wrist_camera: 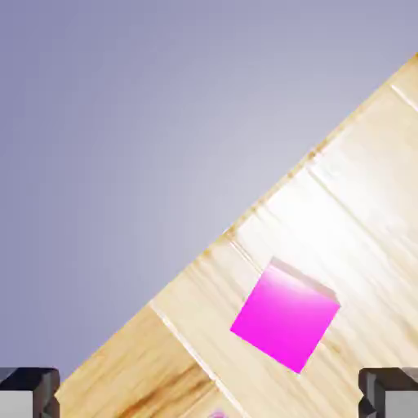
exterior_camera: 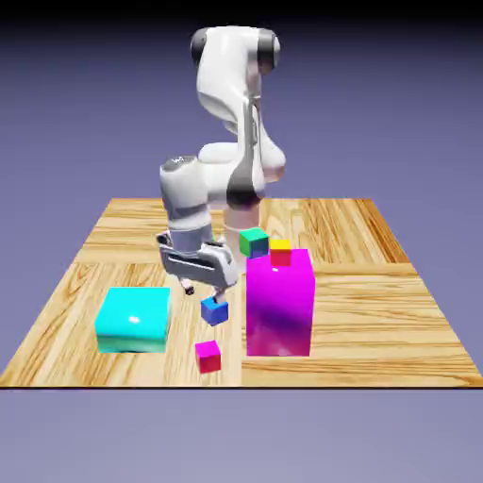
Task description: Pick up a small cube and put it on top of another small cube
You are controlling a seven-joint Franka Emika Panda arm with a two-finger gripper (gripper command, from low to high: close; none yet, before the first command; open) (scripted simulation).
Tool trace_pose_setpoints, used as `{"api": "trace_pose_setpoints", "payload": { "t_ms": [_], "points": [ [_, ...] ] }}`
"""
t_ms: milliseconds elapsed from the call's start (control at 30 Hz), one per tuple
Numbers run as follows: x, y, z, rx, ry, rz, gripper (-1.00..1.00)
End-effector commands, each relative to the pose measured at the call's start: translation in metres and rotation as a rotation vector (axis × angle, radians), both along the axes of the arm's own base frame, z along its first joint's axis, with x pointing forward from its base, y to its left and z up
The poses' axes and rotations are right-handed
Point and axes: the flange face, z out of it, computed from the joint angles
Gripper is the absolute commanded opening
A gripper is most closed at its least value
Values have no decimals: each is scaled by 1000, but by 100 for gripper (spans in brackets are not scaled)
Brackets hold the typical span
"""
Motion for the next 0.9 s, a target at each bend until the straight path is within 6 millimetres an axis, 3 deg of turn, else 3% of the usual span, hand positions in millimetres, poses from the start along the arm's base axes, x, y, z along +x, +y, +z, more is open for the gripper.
{"api": "trace_pose_setpoints", "payload": {
  "t_ms": [0, 233, 300, 400, 433, 467, 500, 633, 867],
  "points": [
    [2, -5, -12, 29, 41, -41, 0],
    [8, -36, -96, 233, 324, -325, 0],
    [8, -36, -97, 236, 329, -329, 0],
    [2, -17, -153, 236, 328, -329, 0],
    [1, -14, -161, 236, 329, -329, 0],
    [1, -14, -161, 236, 329, -329, -100],
    [1, -14, -161, 236, 329, -329, -100],
    [2, -36, -94, 228, 330, -305, -100],
    [-79, -23, -57, 155, 357, 14, -100]
  ]
}}
